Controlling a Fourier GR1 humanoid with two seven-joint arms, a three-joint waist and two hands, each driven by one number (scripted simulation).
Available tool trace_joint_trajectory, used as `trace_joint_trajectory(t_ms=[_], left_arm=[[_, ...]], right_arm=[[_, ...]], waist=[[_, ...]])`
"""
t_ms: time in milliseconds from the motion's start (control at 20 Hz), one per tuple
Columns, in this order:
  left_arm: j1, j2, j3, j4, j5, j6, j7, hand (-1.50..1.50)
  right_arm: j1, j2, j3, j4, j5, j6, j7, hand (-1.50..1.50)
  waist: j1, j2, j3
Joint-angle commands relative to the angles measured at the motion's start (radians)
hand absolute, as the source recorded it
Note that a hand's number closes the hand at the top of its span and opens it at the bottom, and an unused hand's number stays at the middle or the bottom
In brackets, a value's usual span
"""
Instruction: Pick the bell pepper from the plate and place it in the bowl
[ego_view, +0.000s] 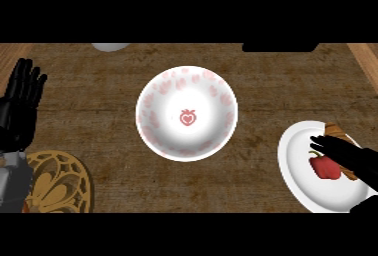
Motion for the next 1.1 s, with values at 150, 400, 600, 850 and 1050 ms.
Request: trace_joint_trajectory(t_ms=[150,400,600,850,1050], left_arm=[[-0.014,-0.004,0.022,-0.016,-0.013,-0.018,0.018,0.0],[-0.002,-0.004,0.05,-0.038,-0.01,-0.039,0.053,0.0],[0.027,-0.04,0.013,-0.095,-0.041,-0.019,0.062,0.0],[-0.019,-0.022,0.041,-0.017,-0.04,-0.043,0.038,0.0],[0.027,-0.029,0.074,-0.037,-0.013,-0.065,0.015,0.0]], right_arm=[[-0.108,0.058,0.012,0.195,0.094,-0.072,0.016,-1.5],[-0.131,0.06,-0.006,0.156,0.09,0.014,0.057,-1.5],[-0.196,0.083,0.009,0.25,0.123,-0.082,0.007,1.5],[-0.124,0.08,-0.027,0.189,0.082,-0.134,-0.072,1.5],[-0.122,0.094,-0.035,0.253,0.102,-0.226,-0.123,1.5]], waist=[[0.005,0.0,0.0],[0.002,0.0,0.0],[0.005,0.0,0.0],[-0.002,-0.001,0.0],[0.0,0.0,0.0]])
